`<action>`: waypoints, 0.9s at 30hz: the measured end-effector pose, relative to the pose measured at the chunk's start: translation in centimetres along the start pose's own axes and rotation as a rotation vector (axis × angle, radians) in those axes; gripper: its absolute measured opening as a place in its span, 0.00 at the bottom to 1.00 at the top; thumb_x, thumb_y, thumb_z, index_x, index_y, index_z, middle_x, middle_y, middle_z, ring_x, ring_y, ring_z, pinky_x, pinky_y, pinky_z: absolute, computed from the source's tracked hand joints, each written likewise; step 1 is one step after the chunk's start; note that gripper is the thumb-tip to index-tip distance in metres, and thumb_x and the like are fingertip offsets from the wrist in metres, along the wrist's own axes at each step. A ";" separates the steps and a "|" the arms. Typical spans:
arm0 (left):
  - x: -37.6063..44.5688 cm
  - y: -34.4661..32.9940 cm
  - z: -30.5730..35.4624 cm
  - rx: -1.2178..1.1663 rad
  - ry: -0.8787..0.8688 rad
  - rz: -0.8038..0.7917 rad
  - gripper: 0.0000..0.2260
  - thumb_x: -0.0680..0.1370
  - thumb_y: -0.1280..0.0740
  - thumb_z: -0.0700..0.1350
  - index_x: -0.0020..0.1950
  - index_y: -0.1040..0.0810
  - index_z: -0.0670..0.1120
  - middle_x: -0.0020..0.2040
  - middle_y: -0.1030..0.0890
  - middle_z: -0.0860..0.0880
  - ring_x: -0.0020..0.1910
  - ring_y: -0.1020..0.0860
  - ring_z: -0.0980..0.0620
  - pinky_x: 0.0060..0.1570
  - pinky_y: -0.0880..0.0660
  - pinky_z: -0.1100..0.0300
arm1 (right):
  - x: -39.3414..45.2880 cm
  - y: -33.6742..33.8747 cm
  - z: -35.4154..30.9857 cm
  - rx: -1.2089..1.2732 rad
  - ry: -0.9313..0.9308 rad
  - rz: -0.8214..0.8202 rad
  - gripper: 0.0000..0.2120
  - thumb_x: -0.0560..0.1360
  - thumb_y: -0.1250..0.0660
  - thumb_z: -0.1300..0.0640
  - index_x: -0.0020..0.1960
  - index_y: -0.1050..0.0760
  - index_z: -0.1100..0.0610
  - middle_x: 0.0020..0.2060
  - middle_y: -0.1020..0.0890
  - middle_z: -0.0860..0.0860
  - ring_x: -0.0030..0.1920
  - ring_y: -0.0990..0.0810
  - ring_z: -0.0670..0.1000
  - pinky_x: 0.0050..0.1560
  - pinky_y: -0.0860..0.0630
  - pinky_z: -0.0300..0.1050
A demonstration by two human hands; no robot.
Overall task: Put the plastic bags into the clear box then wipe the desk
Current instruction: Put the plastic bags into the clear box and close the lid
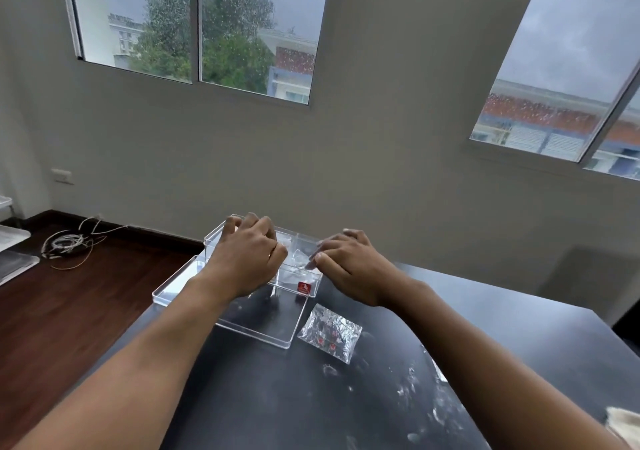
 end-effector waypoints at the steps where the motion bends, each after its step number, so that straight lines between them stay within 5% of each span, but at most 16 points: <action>1: -0.1 0.6 0.1 0.001 -0.005 0.069 0.22 0.80 0.48 0.55 0.44 0.16 0.49 0.49 0.23 0.52 0.53 0.26 0.50 0.59 0.38 0.51 | -0.4 0.6 0.1 0.002 -0.003 0.054 0.30 0.82 0.57 0.43 0.57 0.16 0.47 0.58 0.16 0.45 0.64 0.24 0.47 0.75 0.45 0.51; 6: -0.6 4.0 2.4 -0.157 -0.133 0.302 0.13 0.80 0.38 0.56 0.44 0.21 0.51 0.46 0.23 0.53 0.47 0.25 0.51 0.53 0.32 0.52 | -4.2 3.4 1.5 0.015 -0.085 0.163 0.26 0.82 0.53 0.38 0.61 0.18 0.46 0.59 0.18 0.43 0.63 0.23 0.46 0.70 0.36 0.53; 10: -1.9 5.0 7.1 -0.148 -0.480 0.280 0.10 0.81 0.35 0.54 0.46 0.18 0.50 0.48 0.21 0.53 0.44 0.23 0.51 0.47 0.30 0.56 | -8.6 4.6 3.8 -0.002 -0.197 0.071 0.17 0.82 0.40 0.40 0.66 0.21 0.43 0.61 0.19 0.45 0.64 0.23 0.49 0.68 0.32 0.55; 14: -3.0 4.0 11.5 -0.188 -0.702 0.143 0.06 0.79 0.32 0.54 0.51 0.17 0.55 0.48 0.18 0.56 0.47 0.21 0.53 0.50 0.31 0.60 | -13.2 4.8 6.2 -0.249 -0.325 -0.180 0.26 0.74 0.27 0.40 0.70 0.27 0.41 0.66 0.22 0.43 0.69 0.27 0.50 0.67 0.33 0.54; 19: -3.4 1.8 11.7 -0.142 -0.704 -0.064 0.25 0.75 0.39 0.71 0.65 0.24 0.60 0.51 0.19 0.62 0.58 0.27 0.58 0.58 0.36 0.61 | -16.4 3.9 8.2 -0.262 -0.410 -0.351 0.35 0.65 0.20 0.40 0.69 0.27 0.41 0.66 0.22 0.41 0.69 0.28 0.48 0.65 0.33 0.52; 27: -3.7 0.0 11.6 -0.134 -0.672 -0.163 0.31 0.71 0.52 0.77 0.57 0.21 0.61 0.51 0.20 0.61 0.56 0.25 0.58 0.55 0.43 0.65 | -16.7 2.8 9.0 -0.135 -0.471 -0.400 0.28 0.63 0.17 0.42 0.59 0.23 0.44 0.48 0.16 0.41 0.52 0.29 0.45 0.54 0.35 0.48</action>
Point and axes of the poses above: each hand's wrist, its own x-axis towards the middle knuckle, its own y-axis out of the back of the hand, z = x × y, the point moved 7 cm from there along x, towards the middle knuckle
